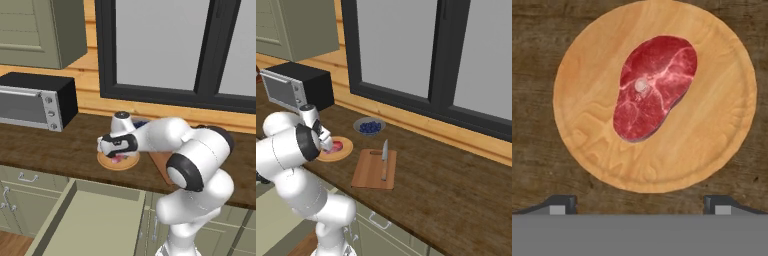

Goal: Pick up the knife from the drawer and place it on the cutting board. Then place the meat from the plate to the cutting board.

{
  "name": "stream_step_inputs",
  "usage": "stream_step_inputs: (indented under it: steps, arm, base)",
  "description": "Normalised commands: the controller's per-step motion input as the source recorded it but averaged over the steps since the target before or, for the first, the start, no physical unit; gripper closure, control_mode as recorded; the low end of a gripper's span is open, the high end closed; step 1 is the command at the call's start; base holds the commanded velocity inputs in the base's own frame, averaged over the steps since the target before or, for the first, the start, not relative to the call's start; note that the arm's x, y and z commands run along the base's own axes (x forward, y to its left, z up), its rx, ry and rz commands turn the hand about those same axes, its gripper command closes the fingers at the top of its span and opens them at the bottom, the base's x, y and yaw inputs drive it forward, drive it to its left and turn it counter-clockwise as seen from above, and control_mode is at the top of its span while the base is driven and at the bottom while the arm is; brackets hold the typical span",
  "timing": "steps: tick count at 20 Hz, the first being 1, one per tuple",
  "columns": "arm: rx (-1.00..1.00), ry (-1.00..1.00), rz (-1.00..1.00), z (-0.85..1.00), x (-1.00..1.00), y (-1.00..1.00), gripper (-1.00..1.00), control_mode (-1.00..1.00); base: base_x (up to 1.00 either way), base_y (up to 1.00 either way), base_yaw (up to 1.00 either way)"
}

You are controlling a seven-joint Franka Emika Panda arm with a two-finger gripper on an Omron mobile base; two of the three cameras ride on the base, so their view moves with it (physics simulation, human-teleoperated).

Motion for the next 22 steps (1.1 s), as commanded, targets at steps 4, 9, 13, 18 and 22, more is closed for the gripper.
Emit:
stream_step_inputs:
  steps: [4,9,13,18,22]
  arm:
    - [0.00,0.00,0.00,-0.15,0.23,0.01,-1.00,-1.00]
    - [0.00,0.00,0.00,-0.14,0.04,0.00,-1.00,-1.00]
    - [0.00,0.00,0.00,-0.17,0.00,0.00,-1.00,-1.00]
    - [0.00,0.00,0.00,-0.18,0.03,-0.01,-1.00,-1.00]
    - [0.00,0.00,0.00,-0.23,0.14,0.00,-1.00,-1.00]
  base:
    - [0.00,0.00,0.00]
    - [0.00,0.00,0.00]
    - [0.00,0.00,0.00]
    - [0.00,0.00,0.00]
    - [0.00,0.00,0.00]
